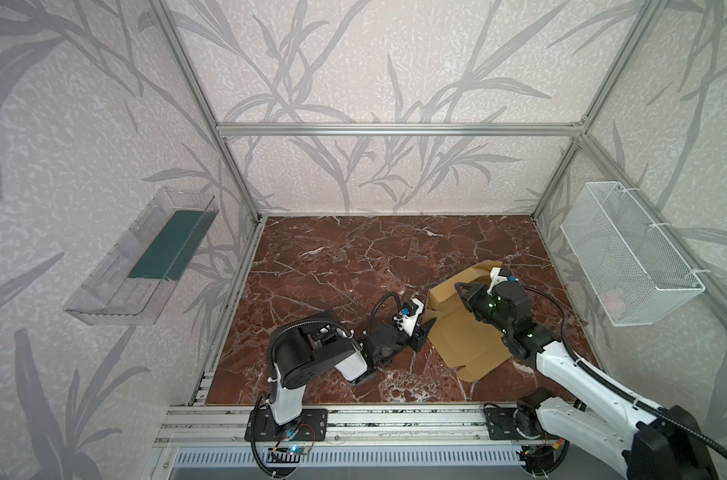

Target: Fold the paper box

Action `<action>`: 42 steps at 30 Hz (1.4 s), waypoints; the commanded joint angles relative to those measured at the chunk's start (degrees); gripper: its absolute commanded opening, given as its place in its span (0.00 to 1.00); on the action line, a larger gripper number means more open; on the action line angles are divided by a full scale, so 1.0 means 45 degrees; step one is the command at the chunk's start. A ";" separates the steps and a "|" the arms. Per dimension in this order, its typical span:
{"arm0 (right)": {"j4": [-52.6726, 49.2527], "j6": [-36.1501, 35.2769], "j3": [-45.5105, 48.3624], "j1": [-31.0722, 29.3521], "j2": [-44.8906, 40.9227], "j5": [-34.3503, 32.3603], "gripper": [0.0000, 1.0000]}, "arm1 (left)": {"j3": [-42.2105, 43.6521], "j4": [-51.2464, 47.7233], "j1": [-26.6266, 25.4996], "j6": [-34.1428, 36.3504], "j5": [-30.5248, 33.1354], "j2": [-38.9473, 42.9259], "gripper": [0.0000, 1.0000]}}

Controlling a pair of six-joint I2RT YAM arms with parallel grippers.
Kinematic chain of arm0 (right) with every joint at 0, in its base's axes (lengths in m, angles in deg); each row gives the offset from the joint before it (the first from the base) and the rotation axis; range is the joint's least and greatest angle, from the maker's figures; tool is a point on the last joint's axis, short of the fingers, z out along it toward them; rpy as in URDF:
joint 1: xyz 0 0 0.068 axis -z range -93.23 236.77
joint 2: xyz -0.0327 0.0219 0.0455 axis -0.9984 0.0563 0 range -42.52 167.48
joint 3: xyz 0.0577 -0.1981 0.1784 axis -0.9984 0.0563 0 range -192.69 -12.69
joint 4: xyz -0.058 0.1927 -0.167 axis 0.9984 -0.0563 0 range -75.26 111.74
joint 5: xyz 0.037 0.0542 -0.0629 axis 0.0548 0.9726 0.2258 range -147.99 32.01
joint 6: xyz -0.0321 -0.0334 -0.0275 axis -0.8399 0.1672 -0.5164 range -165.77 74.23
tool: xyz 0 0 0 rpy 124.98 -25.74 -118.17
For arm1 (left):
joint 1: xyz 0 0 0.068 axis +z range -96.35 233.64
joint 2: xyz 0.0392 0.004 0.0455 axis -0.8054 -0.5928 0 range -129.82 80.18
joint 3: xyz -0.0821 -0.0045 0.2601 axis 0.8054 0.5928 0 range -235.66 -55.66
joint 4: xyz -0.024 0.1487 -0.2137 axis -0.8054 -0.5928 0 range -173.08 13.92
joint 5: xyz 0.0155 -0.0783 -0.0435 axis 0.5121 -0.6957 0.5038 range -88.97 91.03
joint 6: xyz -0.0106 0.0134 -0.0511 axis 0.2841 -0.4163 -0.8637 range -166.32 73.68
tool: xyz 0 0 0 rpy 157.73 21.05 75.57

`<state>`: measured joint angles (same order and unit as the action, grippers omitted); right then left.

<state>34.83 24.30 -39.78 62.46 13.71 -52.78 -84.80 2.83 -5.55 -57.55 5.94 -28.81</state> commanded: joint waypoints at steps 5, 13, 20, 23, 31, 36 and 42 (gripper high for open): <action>0.0618 -0.0145 0.0506 -0.0209 -0.0167 -0.0439 0.00 | -0.0202 0.0427 -0.0046 -0.0707 0.0254 -0.0231 0.45; 0.0090 0.0095 0.0654 -0.0806 -0.0811 -0.1233 0.00 | -0.0485 0.0432 -0.0334 -0.1110 0.0918 -0.0228 0.44; -0.0838 0.0358 0.0614 -0.1438 -0.1364 -0.2143 0.00 | -0.0671 0.0418 -0.0872 -0.0887 0.1913 -0.0315 0.44; -0.1058 0.0477 0.0736 -0.1723 -0.1554 -0.2558 0.00 | -0.0633 0.0432 -0.0927 -0.1017 0.2586 -0.0224 0.44; -0.1422 0.0959 0.0923 -0.2414 -0.1699 -0.3582 0.00 | -0.0664 0.0430 -0.1276 -0.1315 0.3695 -0.0177 0.44; -0.1150 0.1018 0.0941 -0.2541 -0.1315 -0.3712 0.00 | -0.0671 0.0432 -0.1433 -0.1450 0.4057 -0.0357 0.44; -0.0841 0.1486 0.1280 -0.2993 -0.1294 -0.4217 0.00 | -0.0671 0.0432 -0.1608 -0.1428 0.4529 -0.0396 0.43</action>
<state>31.72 29.87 -35.71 50.48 7.70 -69.50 -86.68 2.94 -12.35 -63.05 23.42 -29.97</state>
